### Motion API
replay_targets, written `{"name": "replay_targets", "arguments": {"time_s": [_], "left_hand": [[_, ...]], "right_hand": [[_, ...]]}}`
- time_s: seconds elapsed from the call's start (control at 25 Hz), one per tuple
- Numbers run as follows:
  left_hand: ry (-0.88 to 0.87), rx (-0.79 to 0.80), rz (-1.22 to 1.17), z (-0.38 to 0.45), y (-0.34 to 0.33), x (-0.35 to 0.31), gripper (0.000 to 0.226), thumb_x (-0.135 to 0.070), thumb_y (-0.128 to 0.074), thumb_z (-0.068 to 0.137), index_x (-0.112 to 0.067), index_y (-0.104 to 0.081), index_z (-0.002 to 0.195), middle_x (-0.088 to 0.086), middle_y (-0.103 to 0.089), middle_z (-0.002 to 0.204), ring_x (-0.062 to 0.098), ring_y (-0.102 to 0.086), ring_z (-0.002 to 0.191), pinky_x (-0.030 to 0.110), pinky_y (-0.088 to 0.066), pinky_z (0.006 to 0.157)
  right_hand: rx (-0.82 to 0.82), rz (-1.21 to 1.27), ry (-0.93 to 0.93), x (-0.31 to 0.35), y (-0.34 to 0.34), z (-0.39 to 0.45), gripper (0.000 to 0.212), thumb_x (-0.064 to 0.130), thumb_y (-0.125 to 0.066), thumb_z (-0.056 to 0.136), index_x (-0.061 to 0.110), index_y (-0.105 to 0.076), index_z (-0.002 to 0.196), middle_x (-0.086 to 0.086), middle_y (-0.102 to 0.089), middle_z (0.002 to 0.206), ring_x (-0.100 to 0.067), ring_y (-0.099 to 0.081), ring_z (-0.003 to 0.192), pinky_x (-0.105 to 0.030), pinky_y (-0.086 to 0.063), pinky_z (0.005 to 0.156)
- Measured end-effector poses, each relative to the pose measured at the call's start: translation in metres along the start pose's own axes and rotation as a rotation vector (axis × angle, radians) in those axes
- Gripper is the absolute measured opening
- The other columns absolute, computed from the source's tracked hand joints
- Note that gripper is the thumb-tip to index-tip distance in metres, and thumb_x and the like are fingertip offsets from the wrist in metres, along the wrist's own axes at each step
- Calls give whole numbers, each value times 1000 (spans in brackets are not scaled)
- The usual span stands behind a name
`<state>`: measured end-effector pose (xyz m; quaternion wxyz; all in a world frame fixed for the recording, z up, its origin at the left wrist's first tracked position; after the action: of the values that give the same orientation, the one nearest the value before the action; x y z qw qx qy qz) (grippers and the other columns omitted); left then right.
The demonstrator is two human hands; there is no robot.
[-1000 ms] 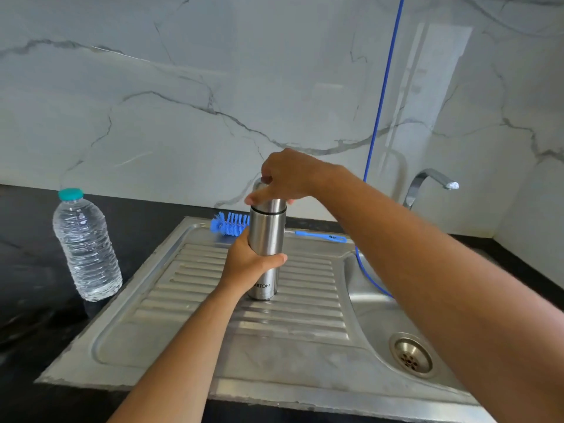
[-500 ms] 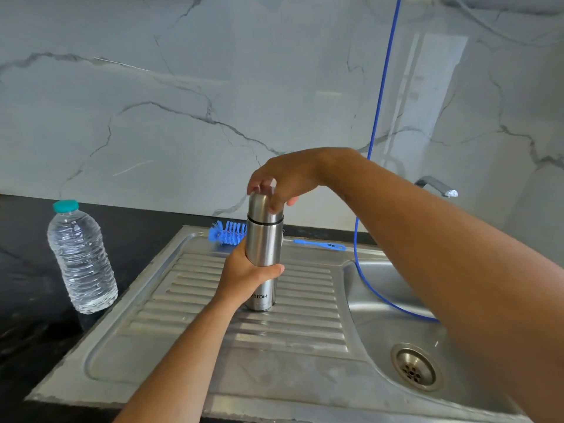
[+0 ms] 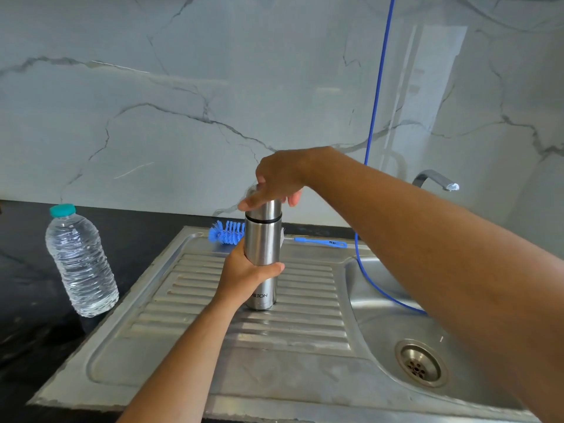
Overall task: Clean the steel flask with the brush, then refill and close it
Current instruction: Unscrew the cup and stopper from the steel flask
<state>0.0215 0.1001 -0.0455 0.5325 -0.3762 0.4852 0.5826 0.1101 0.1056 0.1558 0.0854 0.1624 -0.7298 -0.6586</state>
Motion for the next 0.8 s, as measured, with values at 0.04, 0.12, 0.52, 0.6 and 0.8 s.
{"name": "replay_targets", "arguments": {"time_s": [0.04, 0.12, 0.52, 0.6, 0.8], "left_hand": [[0, 0, 1, 1, 0, 1, 51, -17, -91, 71, -29, -66, 113, -5, -75, 95, 2, -71, 84, 23, -52, 73], [1, 1, 5, 1, 0, 2, 51, -18, -92, 70, -29, -67, 113, -5, -75, 96, 3, -71, 85, 22, -52, 73], [9, -4, 3, 3, 0, 6, 55, -20, -93, 68, -30, -66, 115, -5, -75, 98, 6, -72, 88, 27, -55, 77], [10, -1, 4, 3, 0, 5, 56, -21, -93, 69, -30, -66, 117, -6, -75, 98, 5, -72, 88, 27, -55, 77], [2, 1, 3, 1, 0, 3, 55, -19, -92, 70, -33, -65, 115, -6, -75, 97, 4, -71, 86, 26, -55, 76]], "right_hand": [[-14, -12, -3, 0, 2, 2, 62, 67, -69, 84, 13, -64, 114, -5, -75, 94, -17, -76, 75, -32, -58, 82], [32, 48, 33, 3, 4, 2, 50, 47, -78, 86, 21, -63, 126, -6, -69, 110, -19, -75, 83, -31, -60, 80], [76, 21, 76, 15, 7, 6, 50, 30, -86, 81, 26, -64, 126, -2, -60, 115, -25, -68, 99, -36, -62, 86], [89, -15, 32, 14, 2, 8, 62, 53, -82, 80, 23, -60, 130, -4, -59, 117, -25, -72, 96, -38, -62, 87], [-27, -47, 3, 7, 3, 3, 65, 63, -73, 83, 14, -64, 124, -7, -70, 115, -19, -77, 72, -28, -54, 71]]}}
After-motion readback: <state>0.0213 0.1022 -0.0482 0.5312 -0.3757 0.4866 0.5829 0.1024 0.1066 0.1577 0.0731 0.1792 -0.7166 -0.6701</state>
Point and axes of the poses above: each hand's wrist, its own z-axis towards the middle knuckle, its own y-axis out of the back of the hand, x = y × z, the point moved 6 cm from there along z, towards the middle knuckle
